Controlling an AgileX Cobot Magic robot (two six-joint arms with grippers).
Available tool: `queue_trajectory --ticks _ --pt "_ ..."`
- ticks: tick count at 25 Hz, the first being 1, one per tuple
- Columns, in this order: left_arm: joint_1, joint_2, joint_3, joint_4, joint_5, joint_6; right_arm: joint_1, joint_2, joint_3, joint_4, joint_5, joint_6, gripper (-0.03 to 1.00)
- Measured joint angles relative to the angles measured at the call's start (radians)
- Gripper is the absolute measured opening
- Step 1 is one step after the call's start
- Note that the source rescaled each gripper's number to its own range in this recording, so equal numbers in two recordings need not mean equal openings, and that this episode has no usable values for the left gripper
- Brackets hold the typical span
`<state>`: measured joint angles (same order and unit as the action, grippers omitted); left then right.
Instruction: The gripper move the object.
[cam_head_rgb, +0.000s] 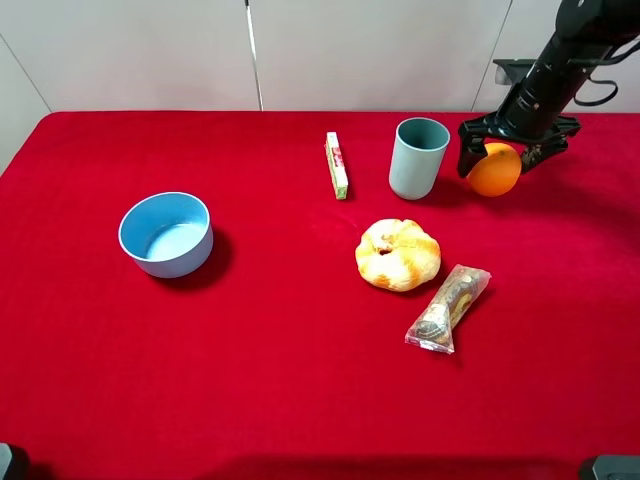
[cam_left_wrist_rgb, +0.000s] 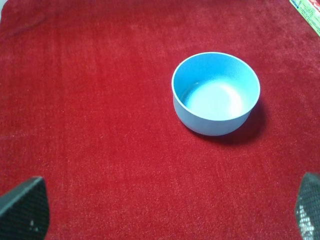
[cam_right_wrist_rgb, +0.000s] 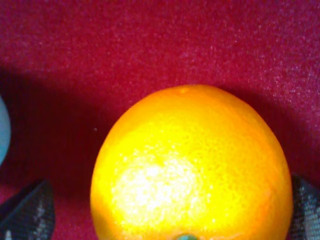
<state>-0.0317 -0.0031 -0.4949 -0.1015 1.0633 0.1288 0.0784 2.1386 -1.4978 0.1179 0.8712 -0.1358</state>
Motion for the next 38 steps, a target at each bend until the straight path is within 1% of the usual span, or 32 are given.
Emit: queue_trajectory --ticks 4,9,15,21,27,31,38 --pt "0.0 0.0 0.0 0.0 0.0 0.0 0.0 -0.003 -0.033 0.001 0.056 0.0 0.99" --pt "0.0 0.0 0.0 0.0 0.0 0.0 0.0 -0.043 -0.036 0.003 0.092 0.0 0.99" --pt "0.0 0.0 0.0 0.0 0.0 0.0 0.0 -0.104 -0.042 0.003 0.167 0.0 0.99" --pt "0.0 0.0 0.0 0.0 0.0 0.0 0.0 -0.193 -0.042 0.001 0.23 0.019 0.99" --pt "0.0 0.0 0.0 0.0 0.0 0.0 0.0 -0.297 -0.042 -0.03 0.325 0.036 0.99" --pt "0.0 0.0 0.0 0.0 0.0 0.0 0.0 -0.372 -0.042 -0.039 0.343 0.041 0.99" --pt "0.0 0.0 0.0 0.0 0.0 0.0 0.0 -0.533 -0.031 -0.028 0.345 0.054 0.99"
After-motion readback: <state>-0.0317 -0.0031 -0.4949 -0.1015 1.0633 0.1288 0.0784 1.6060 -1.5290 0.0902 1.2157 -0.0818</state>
